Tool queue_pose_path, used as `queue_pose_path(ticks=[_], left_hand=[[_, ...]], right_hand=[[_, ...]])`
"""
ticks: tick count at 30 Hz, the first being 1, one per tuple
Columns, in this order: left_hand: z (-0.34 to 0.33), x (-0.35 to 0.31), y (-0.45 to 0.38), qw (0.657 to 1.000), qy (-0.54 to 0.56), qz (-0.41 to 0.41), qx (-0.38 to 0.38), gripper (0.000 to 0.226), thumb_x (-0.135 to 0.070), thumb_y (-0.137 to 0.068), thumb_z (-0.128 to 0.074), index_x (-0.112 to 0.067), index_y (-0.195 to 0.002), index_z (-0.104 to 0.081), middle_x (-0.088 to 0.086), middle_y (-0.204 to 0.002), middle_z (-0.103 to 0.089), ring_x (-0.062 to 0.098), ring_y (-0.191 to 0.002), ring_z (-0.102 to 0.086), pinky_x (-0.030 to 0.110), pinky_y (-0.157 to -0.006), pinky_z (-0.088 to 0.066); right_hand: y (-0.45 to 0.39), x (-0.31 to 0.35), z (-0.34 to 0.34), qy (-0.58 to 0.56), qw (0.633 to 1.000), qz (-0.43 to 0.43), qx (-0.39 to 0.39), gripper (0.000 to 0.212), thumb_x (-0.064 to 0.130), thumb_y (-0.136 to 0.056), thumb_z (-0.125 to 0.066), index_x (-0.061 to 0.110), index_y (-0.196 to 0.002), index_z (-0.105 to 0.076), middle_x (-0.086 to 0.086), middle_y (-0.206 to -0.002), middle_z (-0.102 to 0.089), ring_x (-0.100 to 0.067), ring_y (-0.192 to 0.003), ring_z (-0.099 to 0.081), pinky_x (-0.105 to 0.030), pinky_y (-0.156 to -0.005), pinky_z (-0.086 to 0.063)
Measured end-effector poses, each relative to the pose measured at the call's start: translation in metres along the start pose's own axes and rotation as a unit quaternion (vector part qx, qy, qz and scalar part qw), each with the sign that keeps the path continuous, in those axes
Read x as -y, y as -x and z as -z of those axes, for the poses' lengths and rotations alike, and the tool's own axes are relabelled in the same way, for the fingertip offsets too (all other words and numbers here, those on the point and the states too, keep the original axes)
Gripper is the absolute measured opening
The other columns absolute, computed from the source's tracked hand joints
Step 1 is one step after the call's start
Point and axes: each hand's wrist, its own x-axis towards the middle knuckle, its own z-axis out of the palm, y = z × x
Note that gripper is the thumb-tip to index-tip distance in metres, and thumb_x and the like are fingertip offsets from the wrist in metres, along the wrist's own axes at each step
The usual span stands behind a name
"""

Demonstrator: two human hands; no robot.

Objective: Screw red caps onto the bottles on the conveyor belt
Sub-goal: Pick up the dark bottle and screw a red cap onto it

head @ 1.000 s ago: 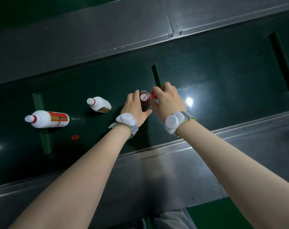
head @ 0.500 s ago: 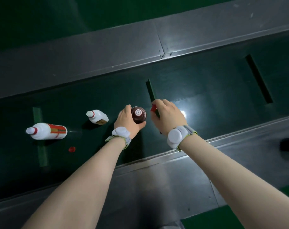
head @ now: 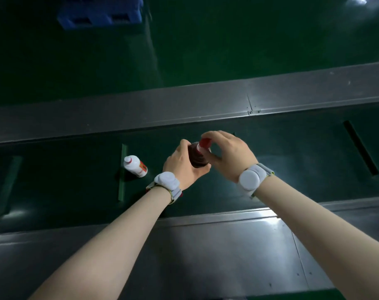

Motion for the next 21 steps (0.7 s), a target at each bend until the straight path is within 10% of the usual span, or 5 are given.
queue_pose_path(ticks=[21], left_hand=[[0.169, -0.005, 0.123, 0.990, -0.089, -0.105, -0.005, 0.069, -0.075, -0.065, -0.078, -0.034, -0.106, -0.041, -0.008, -0.096, -0.069, 0.024, -0.081, -0.069, 0.038, -0.069, -0.054]], right_hand=[[0.023, 0.189, 0.072, 0.163, 0.974, 0.040, 0.153, 0.027, 0.017, -0.091, -0.076, 0.028, -0.116, -0.075, 0.005, -0.110, -0.076, -0.018, -0.098, -0.071, -0.029, -0.087, -0.056]])
